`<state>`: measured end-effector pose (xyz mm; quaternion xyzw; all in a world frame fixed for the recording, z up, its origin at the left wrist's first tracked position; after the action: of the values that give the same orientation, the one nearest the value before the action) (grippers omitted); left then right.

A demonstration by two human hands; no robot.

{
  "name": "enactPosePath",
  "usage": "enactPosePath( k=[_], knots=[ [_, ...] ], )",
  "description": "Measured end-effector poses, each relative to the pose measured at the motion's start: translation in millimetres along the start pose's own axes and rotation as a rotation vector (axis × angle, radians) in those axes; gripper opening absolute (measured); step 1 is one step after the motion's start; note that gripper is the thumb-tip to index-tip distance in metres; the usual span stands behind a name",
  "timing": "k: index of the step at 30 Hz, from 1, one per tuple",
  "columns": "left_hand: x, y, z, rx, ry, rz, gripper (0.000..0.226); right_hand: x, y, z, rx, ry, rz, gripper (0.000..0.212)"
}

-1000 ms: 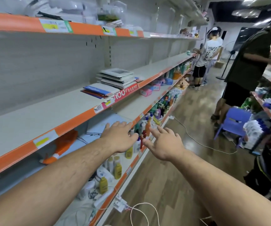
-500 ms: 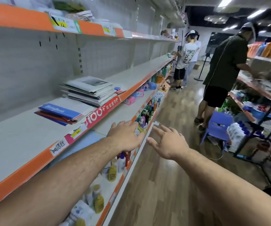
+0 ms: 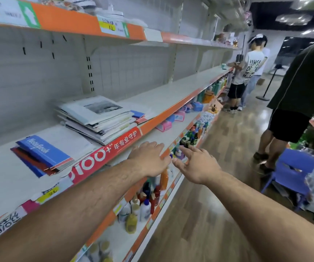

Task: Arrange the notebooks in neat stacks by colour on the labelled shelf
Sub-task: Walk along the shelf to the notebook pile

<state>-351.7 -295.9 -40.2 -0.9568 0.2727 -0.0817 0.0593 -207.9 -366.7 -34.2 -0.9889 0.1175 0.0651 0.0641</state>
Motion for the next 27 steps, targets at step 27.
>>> enactPosePath(
  k=[27],
  knots=[
    [-73, -263, 13, 0.163, -0.072, -0.508, 0.064, 10, -354, 36, -0.052, -0.087, -0.563, 0.069]
  ],
)
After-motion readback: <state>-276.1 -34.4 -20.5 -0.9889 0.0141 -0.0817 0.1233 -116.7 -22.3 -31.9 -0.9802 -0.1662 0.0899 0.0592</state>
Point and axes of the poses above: each hand's wrist, its own y-axis away from the middle knuckle, its own z-axis out of the palm, x = y × z, the point moved 6 cm from there along -y, towards the middle knuckle, and after that the axes turned 9 degrees about x, right-handed, at the moved point
